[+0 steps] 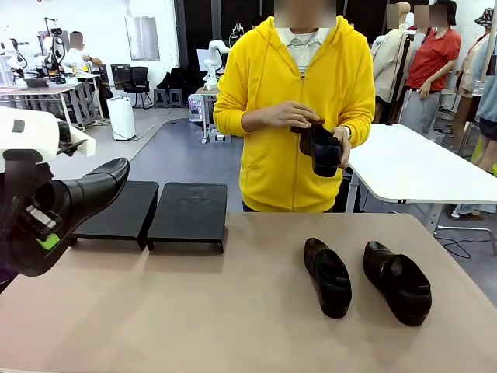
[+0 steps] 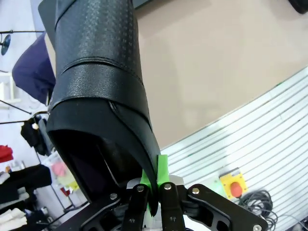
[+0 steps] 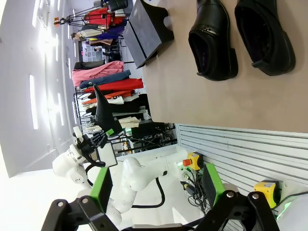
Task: Organize the shoes by placing them on the stand.
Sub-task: Place the Shoe from the middle of the table onto the Shoes Stand.
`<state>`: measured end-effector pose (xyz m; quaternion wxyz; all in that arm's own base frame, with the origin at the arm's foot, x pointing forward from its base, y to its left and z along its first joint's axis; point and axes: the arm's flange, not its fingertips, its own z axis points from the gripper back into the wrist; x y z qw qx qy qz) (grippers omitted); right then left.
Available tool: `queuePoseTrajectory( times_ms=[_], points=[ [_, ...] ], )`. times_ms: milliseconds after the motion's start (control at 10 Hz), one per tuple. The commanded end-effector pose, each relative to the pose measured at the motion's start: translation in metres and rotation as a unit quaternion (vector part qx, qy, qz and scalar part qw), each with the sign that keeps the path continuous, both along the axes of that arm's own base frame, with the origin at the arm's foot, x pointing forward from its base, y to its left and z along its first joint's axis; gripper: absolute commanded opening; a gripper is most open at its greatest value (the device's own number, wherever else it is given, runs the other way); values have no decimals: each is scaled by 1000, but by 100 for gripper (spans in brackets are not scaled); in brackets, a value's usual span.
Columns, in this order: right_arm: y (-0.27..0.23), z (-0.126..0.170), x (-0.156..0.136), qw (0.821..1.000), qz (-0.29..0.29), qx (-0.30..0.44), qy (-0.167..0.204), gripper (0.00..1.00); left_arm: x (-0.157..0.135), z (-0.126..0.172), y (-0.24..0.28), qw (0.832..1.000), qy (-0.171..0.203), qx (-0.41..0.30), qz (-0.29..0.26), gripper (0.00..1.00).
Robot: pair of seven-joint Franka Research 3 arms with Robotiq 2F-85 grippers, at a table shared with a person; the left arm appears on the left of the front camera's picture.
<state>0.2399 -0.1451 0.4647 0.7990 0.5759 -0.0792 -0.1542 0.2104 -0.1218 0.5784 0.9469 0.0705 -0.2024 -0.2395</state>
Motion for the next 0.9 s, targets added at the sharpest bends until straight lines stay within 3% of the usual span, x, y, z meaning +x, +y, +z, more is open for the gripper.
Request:
queuePoseTrajectory(
  times_ms=[0, 100, 200, 500, 600, 700, 800],
  points=[
    [0, 4, 2, 1000, -1, 7, -10, 100, 2, 5, 4, 1000, -8, -9, 0, 0],
    [0, 4, 2, 1000, -1, 7, -10, 100, 0, 0, 0, 1000, 0, 0, 0, 0],
    [0, 4, 2, 1000, -1, 7, -10, 100, 41, 9, 12, 998, 40, -22, -34, 0],
    [0, 4, 2, 1000, -1, 7, -10, 100, 162, -8, 79, 980, 17, -169, 105, 0],
    [0, 4, 2, 1000, -1, 7, -10, 100, 195, -23, 101, 971, -10, -170, 170, 0],
    [0, 4, 2, 1000, -1, 7, -10, 100, 228, -43, 122, 972, -14, -178, 150, 0],
    [0, 4, 2, 1000, -1, 7, -10, 100, 251, -61, 135, 973, -22, -157, 166, 0]
  ],
)
